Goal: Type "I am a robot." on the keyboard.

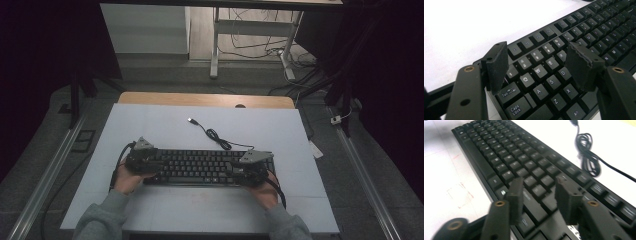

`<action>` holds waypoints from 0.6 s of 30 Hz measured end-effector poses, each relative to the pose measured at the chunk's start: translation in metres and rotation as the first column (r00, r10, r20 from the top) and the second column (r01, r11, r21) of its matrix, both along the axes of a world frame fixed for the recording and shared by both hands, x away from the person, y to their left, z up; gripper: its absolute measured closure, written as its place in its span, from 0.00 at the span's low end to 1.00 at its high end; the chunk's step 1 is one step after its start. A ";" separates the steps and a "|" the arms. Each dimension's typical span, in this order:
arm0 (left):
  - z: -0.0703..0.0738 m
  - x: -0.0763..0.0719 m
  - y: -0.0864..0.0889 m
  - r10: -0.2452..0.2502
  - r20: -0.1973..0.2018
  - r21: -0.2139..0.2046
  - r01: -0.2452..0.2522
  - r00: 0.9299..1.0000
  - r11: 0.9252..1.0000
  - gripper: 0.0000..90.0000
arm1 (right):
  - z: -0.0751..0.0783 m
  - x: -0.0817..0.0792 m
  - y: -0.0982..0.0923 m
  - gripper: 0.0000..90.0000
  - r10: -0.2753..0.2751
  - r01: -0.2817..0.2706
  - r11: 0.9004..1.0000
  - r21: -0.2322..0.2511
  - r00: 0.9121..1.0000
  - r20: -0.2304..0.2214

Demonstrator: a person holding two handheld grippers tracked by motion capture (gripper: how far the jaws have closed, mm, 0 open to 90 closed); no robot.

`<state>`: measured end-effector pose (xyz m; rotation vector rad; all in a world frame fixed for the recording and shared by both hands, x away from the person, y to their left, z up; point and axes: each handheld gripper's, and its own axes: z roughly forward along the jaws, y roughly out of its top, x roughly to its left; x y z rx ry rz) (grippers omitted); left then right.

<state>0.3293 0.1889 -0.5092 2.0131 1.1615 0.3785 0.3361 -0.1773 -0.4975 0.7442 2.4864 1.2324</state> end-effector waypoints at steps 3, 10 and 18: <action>-0.001 0.000 0.000 0.000 -0.001 0.002 0.000 1.000 1.000 0.38 | 0.000 0.003 0.010 0.79 0.030 -0.030 1.000 -0.006 0.999 -0.014; -0.001 0.000 0.000 -0.001 -0.002 0.003 0.001 1.000 1.000 0.38 | -0.003 0.008 0.030 0.99 0.080 -0.081 0.996 -0.019 0.995 -0.060; -0.002 0.000 -0.001 -0.003 -0.003 0.005 0.003 1.000 1.000 0.38 | -0.009 0.010 0.050 0.99 0.115 -0.118 0.992 -0.046 0.990 -0.078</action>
